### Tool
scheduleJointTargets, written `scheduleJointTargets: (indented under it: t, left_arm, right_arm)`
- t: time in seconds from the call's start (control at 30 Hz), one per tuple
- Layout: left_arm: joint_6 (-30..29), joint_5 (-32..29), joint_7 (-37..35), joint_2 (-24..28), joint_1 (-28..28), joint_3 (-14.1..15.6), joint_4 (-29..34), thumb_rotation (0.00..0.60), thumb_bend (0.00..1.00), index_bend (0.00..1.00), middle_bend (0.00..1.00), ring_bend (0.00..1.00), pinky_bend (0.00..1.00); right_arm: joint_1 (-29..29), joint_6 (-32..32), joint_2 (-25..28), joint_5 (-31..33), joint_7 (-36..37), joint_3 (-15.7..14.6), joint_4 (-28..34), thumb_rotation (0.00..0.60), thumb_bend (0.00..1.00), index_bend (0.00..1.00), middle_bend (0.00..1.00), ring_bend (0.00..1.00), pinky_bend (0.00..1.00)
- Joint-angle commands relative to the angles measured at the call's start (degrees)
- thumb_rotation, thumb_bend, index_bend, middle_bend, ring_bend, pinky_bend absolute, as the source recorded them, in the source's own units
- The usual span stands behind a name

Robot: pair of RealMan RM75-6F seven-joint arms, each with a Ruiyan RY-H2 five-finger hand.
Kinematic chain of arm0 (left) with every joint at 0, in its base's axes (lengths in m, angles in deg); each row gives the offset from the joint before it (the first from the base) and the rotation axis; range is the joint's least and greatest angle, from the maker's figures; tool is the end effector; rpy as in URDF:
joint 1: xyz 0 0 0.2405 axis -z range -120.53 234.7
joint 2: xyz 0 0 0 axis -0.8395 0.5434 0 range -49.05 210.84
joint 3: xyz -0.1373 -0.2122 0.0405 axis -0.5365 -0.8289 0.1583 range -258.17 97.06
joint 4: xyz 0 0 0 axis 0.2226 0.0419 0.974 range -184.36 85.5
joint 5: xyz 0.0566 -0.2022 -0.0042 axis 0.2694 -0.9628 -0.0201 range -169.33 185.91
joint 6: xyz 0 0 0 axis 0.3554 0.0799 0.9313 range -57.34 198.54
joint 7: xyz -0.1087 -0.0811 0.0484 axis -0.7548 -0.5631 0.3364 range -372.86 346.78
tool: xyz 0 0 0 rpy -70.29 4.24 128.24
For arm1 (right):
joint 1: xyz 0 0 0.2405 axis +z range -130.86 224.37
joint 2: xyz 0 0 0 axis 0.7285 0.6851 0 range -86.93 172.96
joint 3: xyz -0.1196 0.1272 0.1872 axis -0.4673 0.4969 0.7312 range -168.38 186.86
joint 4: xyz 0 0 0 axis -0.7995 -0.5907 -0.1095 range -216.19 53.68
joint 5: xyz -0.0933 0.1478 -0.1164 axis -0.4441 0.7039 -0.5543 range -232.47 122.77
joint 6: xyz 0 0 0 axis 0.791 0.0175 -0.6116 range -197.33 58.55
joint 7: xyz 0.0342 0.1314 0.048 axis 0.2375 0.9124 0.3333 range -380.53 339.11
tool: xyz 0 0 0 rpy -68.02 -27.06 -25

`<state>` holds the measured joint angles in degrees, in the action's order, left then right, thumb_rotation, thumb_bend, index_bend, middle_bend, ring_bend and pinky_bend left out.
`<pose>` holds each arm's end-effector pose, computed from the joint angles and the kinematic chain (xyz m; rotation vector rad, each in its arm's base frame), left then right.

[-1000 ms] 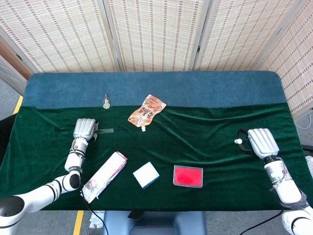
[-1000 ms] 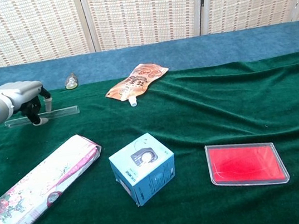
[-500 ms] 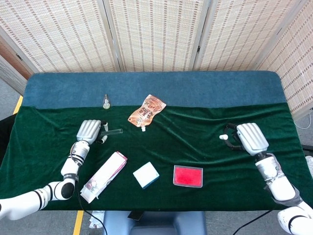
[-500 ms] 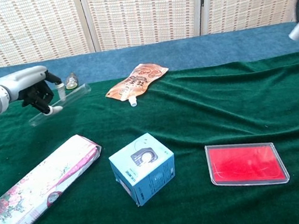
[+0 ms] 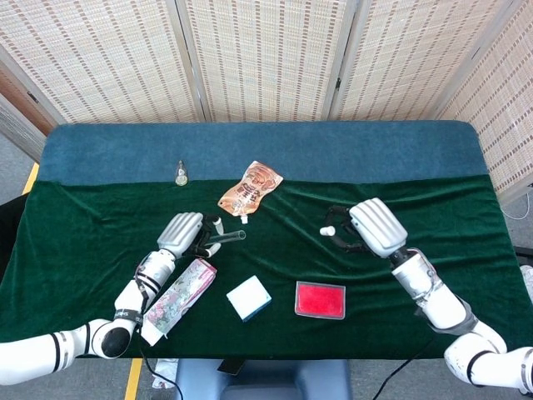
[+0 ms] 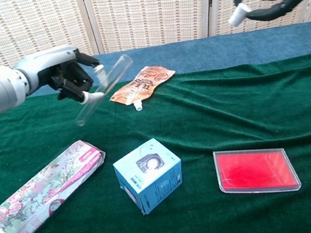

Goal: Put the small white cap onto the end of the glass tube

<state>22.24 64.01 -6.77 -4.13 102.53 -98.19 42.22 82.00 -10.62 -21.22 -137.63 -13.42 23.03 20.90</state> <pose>-0.1046 0.3596 0.0022 -1.7608 -1.3498 -1.1449 -0.1348 -0.3227 0.1123 1.8343 -0.9998 1.2940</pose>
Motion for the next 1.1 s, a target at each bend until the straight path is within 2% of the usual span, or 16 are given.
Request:
scheduleJointTargets:
  t: [0.03,0.53,1.1]
  left_arm:
    - [-0.45,-0.01,-0.35,-1.35,0.81,-0.24,0.41,0.6,0.61,0.67,0.88,0.8,0.84]
    - [-2.97,0.09,-1.14,-5.84,2.72,-0.03,1.05,0.6,0.62,0.68,0.88,0.8,0.84]
    - [-4.89,-0.9,1.34,-6.83,3.82,0.54,1.78,0.6,0.63,0.68,0.88,0.8,0.84]
  right_arm:
    - [1.34,-1.03,-0.7,-0.17,-0.57,0.31,1.22,0.6,0.55,0.7,0.99,1.0,1.0]
    - [5.01,-2.95,-3.43,0.87,-2.16,0.3,2.64,0.6,0.55,0.71,0.99,1.0,1.0]
    - [7.34,-4.02,-5.51,2.57,-4.09,-0.23,2.42,0.6,0.56,0.71,0.99,1.0,1.0]
